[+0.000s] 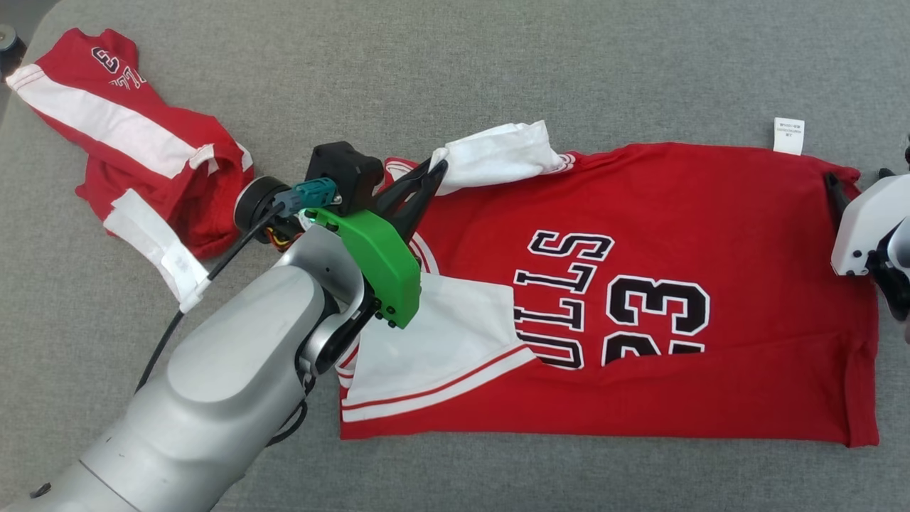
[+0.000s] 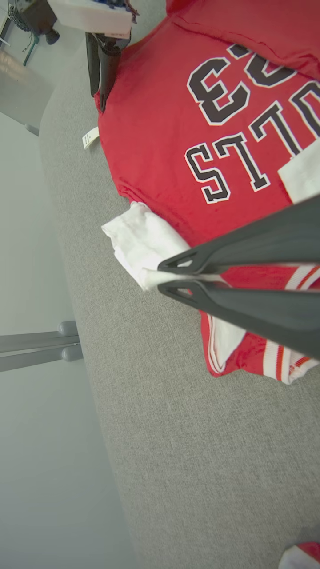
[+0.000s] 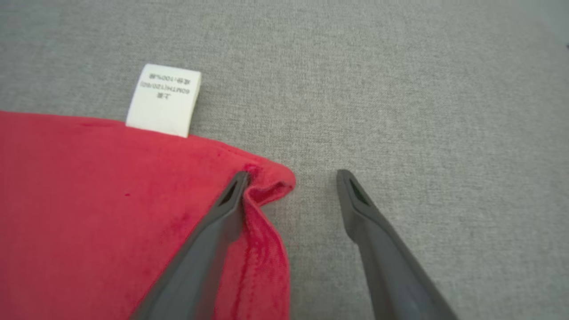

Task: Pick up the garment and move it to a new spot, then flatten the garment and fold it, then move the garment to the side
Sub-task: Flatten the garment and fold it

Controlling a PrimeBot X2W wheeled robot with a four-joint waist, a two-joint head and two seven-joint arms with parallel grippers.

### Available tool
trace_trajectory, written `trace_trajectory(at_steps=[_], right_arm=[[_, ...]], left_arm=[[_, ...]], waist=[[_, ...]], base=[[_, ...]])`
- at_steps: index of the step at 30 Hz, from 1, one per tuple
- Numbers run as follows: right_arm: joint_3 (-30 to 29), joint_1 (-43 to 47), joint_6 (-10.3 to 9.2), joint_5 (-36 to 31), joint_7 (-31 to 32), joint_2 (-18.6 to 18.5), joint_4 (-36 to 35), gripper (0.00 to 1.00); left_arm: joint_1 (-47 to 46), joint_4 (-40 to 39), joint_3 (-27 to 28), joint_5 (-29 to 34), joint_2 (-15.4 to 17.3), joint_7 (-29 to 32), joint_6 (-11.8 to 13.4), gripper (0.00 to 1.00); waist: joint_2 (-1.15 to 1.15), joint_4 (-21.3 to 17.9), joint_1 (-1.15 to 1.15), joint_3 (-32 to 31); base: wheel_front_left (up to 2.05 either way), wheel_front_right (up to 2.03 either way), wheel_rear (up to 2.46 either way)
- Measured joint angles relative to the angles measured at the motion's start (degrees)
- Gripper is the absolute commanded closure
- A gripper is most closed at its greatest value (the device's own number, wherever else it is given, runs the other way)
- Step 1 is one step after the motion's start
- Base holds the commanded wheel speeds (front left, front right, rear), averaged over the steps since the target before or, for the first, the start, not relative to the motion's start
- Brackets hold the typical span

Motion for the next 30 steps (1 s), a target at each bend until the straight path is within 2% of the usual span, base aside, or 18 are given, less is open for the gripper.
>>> trace_trajectory(at_steps=[4, 5, 7, 11, 20, 30], right_arm=[[1.90, -0.96, -0.02, 0.85, -0.34, 0.21, 0.24, 0.00], [2.45, -1.02, -0.02, 1.31, -0.45, 0.19, 0.26, 0.22], [3.68, -1.13, -0.03, 2.02, -0.52, -0.14, 0.16, 1.00], [5.71, -1.22, 0.04, 3.05, -2.26, -0.53, -0.48, 1.00], [10.39, -5.15, 0.05, 3.46, -11.06, -3.61, -3.55, 1.00], [14.45, -8.33, 0.05, 3.64, -16.12, -4.03, -3.67, 1.00]], left_arm=[[-0.08, -0.23, 0.05, -0.05, 0.12, 0.15, 0.09, 1.00], [-0.09, -0.16, 0.09, -0.05, 0.16, 0.15, 0.11, 1.00], [-0.12, 0.15, 0.25, -0.08, 0.21, 0.04, 0.35, 1.00], [-0.66, 1.81, 0.80, 0.13, 0.70, -0.77, 1.35, 1.00], [-6.17, 9.60, 3.58, 0.99, 1.25, -3.83, 1.91, 1.00], [-14.68, 22.31, 6.61, 2.37, -1.83, -12.26, 2.11, 1.00]], waist=[[0.00, 0.00, 0.00, 0.52], [0.00, 0.02, 0.00, 0.64], [0.00, 0.06, 0.00, 0.80], [0.00, -0.19, 0.00, 0.86], [0.00, -2.02, 0.00, 1.60], [0.00, -3.96, 0.00, 2.57]], base=[[0.00, 0.00, 0.00], [0.00, 0.00, 0.00], [0.00, 0.00, 0.00], [0.00, 0.00, 0.00], [0.00, 0.00, 0.00], [0.00, 0.00, 0.00]])
